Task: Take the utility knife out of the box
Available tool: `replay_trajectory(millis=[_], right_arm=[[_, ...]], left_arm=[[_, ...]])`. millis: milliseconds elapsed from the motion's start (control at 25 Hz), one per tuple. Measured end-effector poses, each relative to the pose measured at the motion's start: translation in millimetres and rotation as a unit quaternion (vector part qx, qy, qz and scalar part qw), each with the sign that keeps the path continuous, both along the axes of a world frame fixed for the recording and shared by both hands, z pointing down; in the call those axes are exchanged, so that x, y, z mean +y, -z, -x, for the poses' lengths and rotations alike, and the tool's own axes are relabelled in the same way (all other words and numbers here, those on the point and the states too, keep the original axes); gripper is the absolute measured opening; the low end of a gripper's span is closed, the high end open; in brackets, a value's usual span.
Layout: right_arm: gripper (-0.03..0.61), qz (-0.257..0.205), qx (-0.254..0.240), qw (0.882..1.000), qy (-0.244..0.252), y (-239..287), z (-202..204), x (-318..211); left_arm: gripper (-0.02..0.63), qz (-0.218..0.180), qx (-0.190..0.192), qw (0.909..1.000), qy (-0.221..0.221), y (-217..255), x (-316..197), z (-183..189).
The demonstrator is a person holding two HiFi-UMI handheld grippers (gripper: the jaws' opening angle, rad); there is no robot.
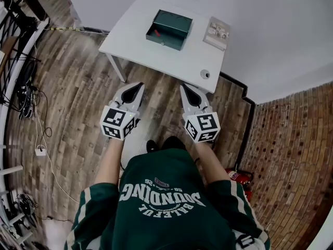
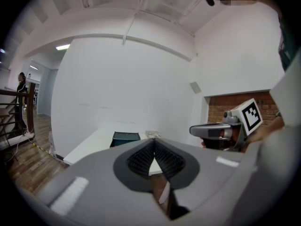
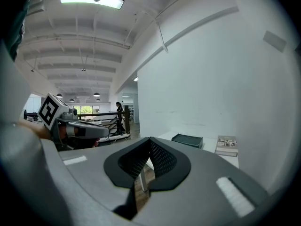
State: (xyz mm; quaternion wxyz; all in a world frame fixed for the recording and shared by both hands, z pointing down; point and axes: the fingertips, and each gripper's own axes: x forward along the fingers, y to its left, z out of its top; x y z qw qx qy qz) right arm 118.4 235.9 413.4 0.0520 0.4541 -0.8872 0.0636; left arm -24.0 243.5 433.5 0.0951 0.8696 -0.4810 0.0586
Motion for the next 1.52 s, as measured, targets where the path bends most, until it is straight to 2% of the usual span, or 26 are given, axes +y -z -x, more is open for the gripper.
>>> replay_trajectory(millis=[440,1080,1280,1520], right_arm=[[0.003,0.008,-0.001,1.000,0.003,-10,7,-43],[0.003,0.011,-0.012,0.998,0.057,-2,26,-226],[0.002,0.012,-0.011,0.997,0.079,0,30,-263],[0.003,0.023,-0.014,0.996,0.080,-8,29,-295]], left_arm=[[0.052,0.011,0.002,0.9999,-0.008,-14,-45,0],[0.052,0.013,-0.014,0.9995,0.025,-2,-219,7],[0.052,0.014,-0.017,0.9990,0.039,2,-258,9],[0.052,0.022,-0.020,0.9989,0.037,-3,-291,5]])
